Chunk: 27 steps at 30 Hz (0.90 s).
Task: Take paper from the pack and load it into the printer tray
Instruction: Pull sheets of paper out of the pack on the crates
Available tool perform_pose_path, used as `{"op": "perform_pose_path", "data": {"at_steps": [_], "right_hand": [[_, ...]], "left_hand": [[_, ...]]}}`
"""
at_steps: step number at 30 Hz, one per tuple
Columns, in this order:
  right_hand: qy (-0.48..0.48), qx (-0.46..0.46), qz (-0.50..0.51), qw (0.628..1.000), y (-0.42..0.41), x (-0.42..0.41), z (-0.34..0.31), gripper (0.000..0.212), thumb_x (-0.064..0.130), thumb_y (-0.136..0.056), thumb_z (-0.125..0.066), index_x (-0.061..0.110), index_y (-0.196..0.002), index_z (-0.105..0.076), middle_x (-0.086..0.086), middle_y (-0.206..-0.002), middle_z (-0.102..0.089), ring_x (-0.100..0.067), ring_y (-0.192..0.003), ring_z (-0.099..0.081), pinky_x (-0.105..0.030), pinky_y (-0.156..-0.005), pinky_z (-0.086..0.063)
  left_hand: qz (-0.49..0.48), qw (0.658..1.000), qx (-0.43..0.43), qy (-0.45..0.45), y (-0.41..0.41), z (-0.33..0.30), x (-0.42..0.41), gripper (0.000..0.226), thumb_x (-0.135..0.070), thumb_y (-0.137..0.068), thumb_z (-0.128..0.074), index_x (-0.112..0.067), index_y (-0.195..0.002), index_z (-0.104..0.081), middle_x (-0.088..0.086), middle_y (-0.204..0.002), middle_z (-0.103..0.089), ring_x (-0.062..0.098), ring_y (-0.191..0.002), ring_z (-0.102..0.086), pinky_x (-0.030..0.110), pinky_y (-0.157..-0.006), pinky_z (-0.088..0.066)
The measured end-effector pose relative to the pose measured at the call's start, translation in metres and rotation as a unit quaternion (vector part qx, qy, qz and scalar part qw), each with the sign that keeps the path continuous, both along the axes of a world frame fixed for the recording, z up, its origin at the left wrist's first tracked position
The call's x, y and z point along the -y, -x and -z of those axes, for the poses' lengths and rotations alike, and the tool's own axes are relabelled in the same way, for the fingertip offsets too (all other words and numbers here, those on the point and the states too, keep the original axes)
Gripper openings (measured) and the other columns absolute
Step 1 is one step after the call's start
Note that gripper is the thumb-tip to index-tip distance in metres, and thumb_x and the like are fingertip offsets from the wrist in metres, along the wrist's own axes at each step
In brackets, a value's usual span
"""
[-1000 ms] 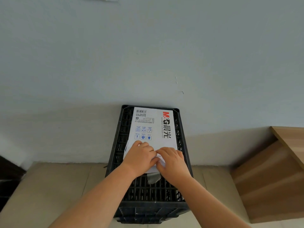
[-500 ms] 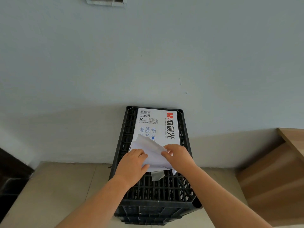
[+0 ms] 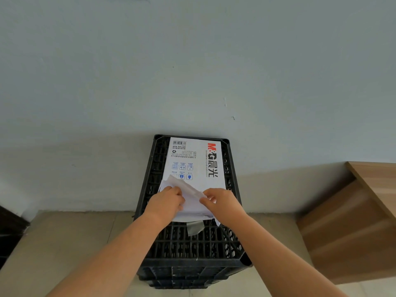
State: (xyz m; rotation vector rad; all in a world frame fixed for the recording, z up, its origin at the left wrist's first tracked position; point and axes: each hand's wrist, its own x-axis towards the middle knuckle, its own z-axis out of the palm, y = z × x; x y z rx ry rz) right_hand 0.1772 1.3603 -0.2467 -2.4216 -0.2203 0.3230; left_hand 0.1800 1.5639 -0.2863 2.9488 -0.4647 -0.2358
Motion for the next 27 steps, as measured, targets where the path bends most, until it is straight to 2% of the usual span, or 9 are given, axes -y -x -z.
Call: {"op": "perform_pose_path", "data": {"at_steps": [3,6,9,12,14,18,21,24,27], "right_hand": [[-0.004,-0.001,0.001,1.000,0.001,0.001,0.002,0.032,0.038,-0.092,-0.055,0.023,-0.119,-0.064,0.006,-0.105,-0.068,-0.011,-0.094,-0.062,-0.031,-0.084,-0.053],[-0.009,0.004,0.001,1.000,0.002,0.001,0.002,0.031,0.037,-0.092,-0.056,0.026,-0.120,-0.062,0.008,-0.104,-0.067,-0.010,-0.094,-0.062,-0.029,-0.084,-0.052],[-0.012,0.007,-0.003,1.000,0.006,0.000,0.002,0.032,0.037,-0.092,-0.057,0.026,-0.122,-0.061,0.010,-0.105,-0.065,-0.008,-0.097,-0.061,-0.030,-0.088,-0.051],[-0.009,0.012,-0.006,1.000,0.010,0.002,0.004,0.033,0.037,-0.091,-0.059,0.027,-0.121,-0.061,0.011,-0.110,-0.063,-0.009,-0.102,-0.058,-0.031,-0.092,-0.050],[-0.009,0.019,-0.014,1.000,0.013,0.004,0.006,0.034,0.038,-0.089,-0.062,0.027,-0.121,-0.060,0.012,-0.111,-0.061,-0.008,-0.104,-0.056,-0.029,-0.093,-0.048],[-0.031,0.048,0.000,0.998,0.017,0.013,0.013,0.043,0.048,-0.086,-0.063,0.032,-0.125,-0.056,0.016,-0.112,-0.057,-0.004,-0.106,-0.051,-0.026,-0.094,-0.044],[-0.030,0.057,0.061,0.996,0.018,0.023,0.020,0.042,0.049,-0.090,-0.056,0.029,-0.127,-0.054,0.011,-0.113,-0.056,-0.008,-0.102,-0.054,-0.028,-0.089,-0.046],[-0.008,0.049,0.122,0.991,0.029,0.033,0.022,0.040,0.041,-0.095,-0.052,0.020,-0.129,-0.052,0.003,-0.107,-0.053,-0.012,-0.090,-0.053,-0.026,-0.078,-0.043],[0.014,-0.007,0.162,0.987,0.043,0.040,0.029,0.044,0.042,-0.094,-0.051,0.016,-0.129,-0.047,-0.005,-0.111,-0.055,-0.018,-0.089,-0.055,-0.030,-0.072,-0.044]], "left_hand": [[0.020,0.999,-0.010,-0.025,-0.001,0.002,-0.003,0.024,-0.022,-0.091,-0.051,-0.018,-0.112,-0.062,0.002,-0.118,-0.054,0.023,-0.106,-0.052,0.033,-0.079,-0.048],[0.075,0.993,0.026,-0.091,0.002,-0.002,0.002,0.032,-0.001,-0.085,-0.055,-0.010,-0.116,-0.059,0.007,-0.124,-0.050,0.027,-0.109,-0.049,0.039,-0.077,-0.052],[0.086,0.989,0.061,-0.100,0.007,-0.005,0.005,0.038,0.006,-0.082,-0.053,-0.008,-0.117,-0.059,0.007,-0.124,-0.053,0.026,-0.108,-0.052,0.035,-0.071,-0.050],[0.107,0.985,0.116,-0.075,0.019,-0.007,0.003,0.040,0.000,-0.048,-0.082,-0.012,-0.084,-0.071,0.002,-0.089,-0.069,0.019,-0.073,-0.063,0.025,-0.042,-0.047],[0.106,0.985,0.124,-0.064,0.030,-0.003,0.003,0.048,-0.003,-0.029,-0.088,-0.015,-0.072,-0.072,-0.002,-0.075,-0.068,0.015,-0.059,-0.062,0.020,-0.032,-0.041],[0.073,0.987,0.139,-0.029,0.054,0.009,0.005,0.050,-0.008,-0.039,-0.090,-0.017,-0.085,-0.073,-0.003,-0.084,-0.071,0.014,-0.071,-0.068,0.024,-0.040,-0.052],[0.062,0.984,0.166,-0.006,0.069,0.013,0.003,0.043,-0.006,-0.047,-0.087,-0.016,-0.086,-0.072,-0.002,-0.085,-0.070,0.014,-0.071,-0.066,0.026,-0.043,-0.054],[0.057,0.984,0.168,0.004,0.081,0.011,0.002,0.034,-0.004,-0.054,-0.084,-0.017,-0.082,-0.070,-0.004,-0.080,-0.067,0.012,-0.060,-0.060,0.024,-0.039,-0.048],[0.057,0.982,0.179,0.012,0.090,0.004,-0.002,0.028,-0.003,-0.057,-0.083,-0.018,-0.074,-0.065,-0.006,-0.070,-0.059,0.010,-0.050,-0.051,0.024,-0.034,-0.043]]}}
